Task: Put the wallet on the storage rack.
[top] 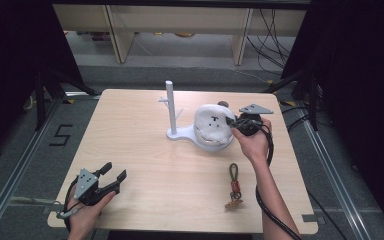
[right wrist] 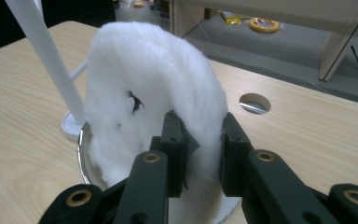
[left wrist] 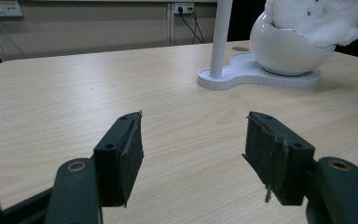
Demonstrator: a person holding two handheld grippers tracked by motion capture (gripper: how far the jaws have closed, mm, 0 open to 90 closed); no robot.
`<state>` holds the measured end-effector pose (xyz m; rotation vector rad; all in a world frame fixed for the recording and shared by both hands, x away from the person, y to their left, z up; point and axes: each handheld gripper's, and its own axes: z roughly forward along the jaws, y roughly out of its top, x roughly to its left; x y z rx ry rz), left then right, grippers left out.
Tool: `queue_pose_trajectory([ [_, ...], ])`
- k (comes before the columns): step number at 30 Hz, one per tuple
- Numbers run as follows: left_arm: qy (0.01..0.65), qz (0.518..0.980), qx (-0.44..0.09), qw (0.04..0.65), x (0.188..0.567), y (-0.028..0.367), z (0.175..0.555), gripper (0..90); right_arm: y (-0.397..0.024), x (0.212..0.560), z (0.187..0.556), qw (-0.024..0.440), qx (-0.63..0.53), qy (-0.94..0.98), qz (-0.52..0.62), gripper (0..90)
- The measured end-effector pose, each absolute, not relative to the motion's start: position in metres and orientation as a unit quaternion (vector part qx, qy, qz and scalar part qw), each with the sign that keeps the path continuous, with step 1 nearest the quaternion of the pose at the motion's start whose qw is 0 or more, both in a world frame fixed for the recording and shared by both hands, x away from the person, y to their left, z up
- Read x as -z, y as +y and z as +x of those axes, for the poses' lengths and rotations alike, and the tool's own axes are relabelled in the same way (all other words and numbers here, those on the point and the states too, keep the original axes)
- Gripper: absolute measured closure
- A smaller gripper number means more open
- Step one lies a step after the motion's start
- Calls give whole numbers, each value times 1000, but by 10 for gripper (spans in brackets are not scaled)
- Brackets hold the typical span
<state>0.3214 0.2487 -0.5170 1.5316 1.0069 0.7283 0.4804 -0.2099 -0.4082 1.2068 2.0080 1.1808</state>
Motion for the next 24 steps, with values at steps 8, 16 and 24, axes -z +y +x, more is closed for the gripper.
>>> queue_pose_trajectory([
  [8,424,649,-307,553,517,248,321,359,-207,415,483,281,-411,744,446,763],
  [16,423,648,-308,554,517,248,321,359,-206,418,483,285,-409,740,451,751],
  [24,425,646,-309,554,517,248,321,361,-205,416,480,281,-418,724,472,596],
])
